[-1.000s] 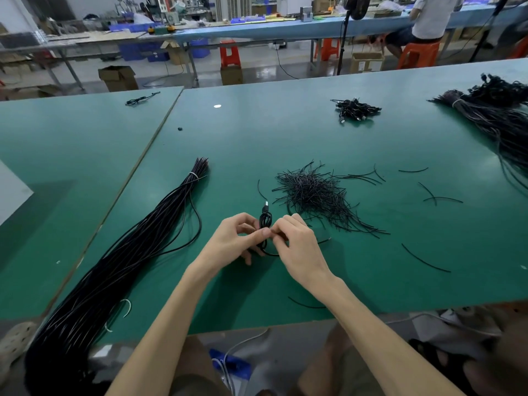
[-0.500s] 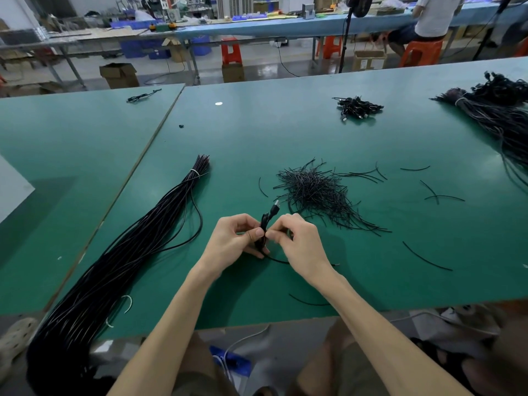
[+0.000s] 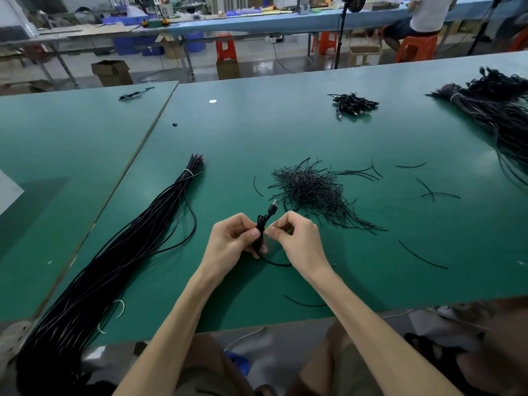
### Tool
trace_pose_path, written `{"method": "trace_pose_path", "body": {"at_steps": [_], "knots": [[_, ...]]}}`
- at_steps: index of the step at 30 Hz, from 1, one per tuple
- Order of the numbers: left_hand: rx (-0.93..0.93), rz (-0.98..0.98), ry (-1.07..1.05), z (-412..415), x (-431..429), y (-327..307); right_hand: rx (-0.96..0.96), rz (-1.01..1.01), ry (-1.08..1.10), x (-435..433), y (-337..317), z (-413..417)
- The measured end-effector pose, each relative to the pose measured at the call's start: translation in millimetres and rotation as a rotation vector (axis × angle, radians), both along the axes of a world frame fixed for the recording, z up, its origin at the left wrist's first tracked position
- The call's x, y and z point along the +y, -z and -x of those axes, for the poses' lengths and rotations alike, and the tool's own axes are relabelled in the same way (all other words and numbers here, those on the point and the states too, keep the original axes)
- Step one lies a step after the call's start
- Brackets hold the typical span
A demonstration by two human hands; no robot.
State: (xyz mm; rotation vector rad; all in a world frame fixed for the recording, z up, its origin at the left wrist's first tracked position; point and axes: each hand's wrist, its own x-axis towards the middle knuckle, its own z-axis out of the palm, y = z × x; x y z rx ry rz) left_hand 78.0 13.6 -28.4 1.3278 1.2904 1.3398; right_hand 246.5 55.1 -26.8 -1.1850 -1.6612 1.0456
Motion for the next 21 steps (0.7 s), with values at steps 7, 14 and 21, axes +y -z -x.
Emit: {"method": "trace_pose_path", "body": {"at_steps": [7, 14, 21], "knots": [[0.126, -0.039, -0.017, -8, -2, 3, -0.018, -0.015, -0.028, 3, 2, -2], [0.187, -0.028, -0.054, -10, -2, 8, -0.018, -0.047, -0.054, 0, 1, -3], [0.411, -0.082, -0.075, -13, -3, 11, 0.007, -0.018, -0.058, 1, 0, -3]]}}
